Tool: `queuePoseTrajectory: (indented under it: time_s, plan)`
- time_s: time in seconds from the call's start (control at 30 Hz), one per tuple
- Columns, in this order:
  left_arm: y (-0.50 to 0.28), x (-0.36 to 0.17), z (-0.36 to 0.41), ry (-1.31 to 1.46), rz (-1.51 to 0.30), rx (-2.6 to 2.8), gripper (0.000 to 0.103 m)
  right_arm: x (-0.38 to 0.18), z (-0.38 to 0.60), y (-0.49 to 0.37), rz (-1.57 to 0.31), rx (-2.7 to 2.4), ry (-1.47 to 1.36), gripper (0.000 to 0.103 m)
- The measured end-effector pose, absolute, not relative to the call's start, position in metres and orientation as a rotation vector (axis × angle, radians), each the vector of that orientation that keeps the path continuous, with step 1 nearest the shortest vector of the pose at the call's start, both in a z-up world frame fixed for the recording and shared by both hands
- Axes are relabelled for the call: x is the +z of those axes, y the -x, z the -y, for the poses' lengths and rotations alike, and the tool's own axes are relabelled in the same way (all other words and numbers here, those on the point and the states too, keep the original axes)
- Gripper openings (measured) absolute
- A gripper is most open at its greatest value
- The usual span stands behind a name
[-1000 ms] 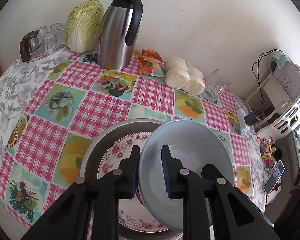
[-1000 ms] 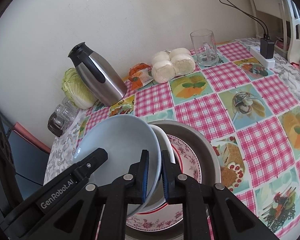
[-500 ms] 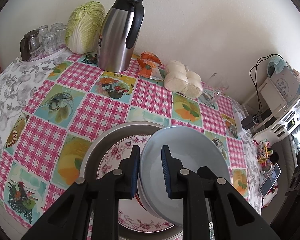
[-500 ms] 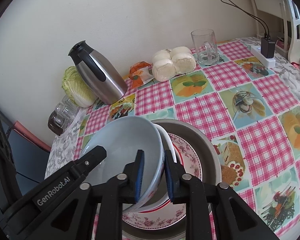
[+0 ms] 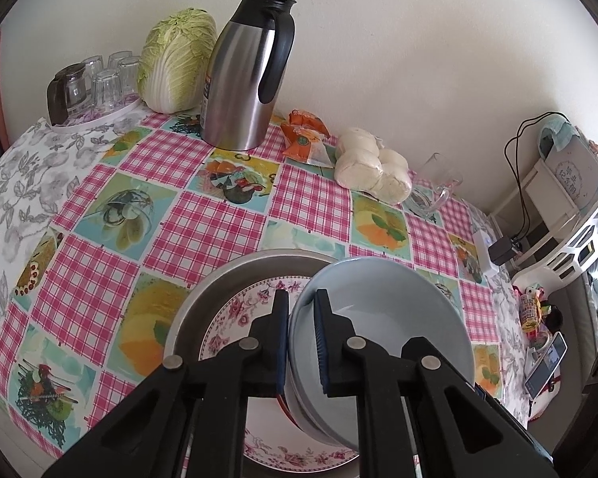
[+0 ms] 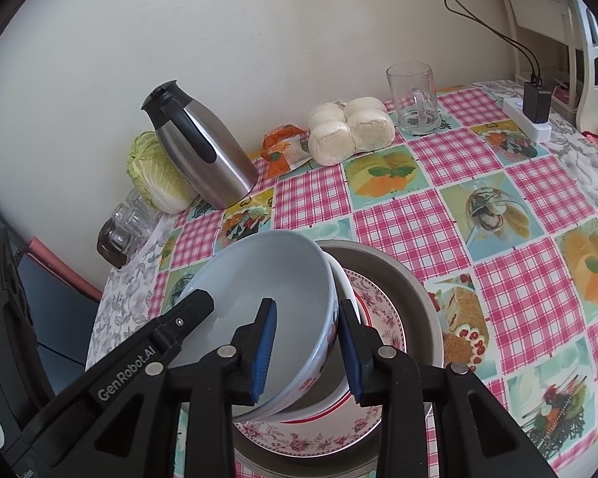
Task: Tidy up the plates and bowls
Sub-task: 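Lower the pale round bowl onto the stacked bowls with both tools, then open both tools and release the pale round bowl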
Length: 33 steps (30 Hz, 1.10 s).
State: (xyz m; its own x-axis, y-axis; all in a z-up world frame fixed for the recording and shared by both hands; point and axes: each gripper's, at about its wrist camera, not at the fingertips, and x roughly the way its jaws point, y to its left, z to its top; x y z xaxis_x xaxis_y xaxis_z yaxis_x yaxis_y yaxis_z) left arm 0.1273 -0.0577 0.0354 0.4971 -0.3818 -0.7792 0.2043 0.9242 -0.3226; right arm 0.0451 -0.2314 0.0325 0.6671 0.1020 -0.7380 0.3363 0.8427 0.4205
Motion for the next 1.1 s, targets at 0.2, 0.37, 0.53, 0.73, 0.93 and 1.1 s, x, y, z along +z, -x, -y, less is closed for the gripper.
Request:
queuePoseTrajectory:
  time_s: [0.2, 0.37, 0.53, 0.73, 0.93, 1.1]
  plan:
    - [-0.128, 0.034, 0.059, 0.195, -0.995, -0.359, 0.012, 0.035, 0.235, -0.043, -0.833, -0.129, -0.586, 0.034]
    - [-0.128, 0.033, 0.059, 0.199, -0.995, -0.364, 0.012, 0.035, 0.237, -0.043, -0.836, -0.124, -0.586, 0.034]
    - [-0.128, 0.034, 0.059, 0.205, -0.991, -0.365, 0.012, 0.036, 0.236, -0.043, -0.839, -0.125, -0.572, 0.034]
    - [-0.127, 0.037, 0.057, 0.211, -0.979, -0.365, 0.011, 0.037, 0.235, -0.043, -0.840, -0.127, -0.555, 0.034]
    - [-0.126, 0.037, 0.058, 0.214, -0.978, -0.371, 0.010, 0.042, 0.236, -0.041, -0.830, -0.155, -0.521, 0.037]
    - [-0.125, 0.039, 0.059, 0.208, -0.969, -0.368, 0.008, 0.045, 0.240, -0.038, -0.811, -0.155, -0.521, 0.041]
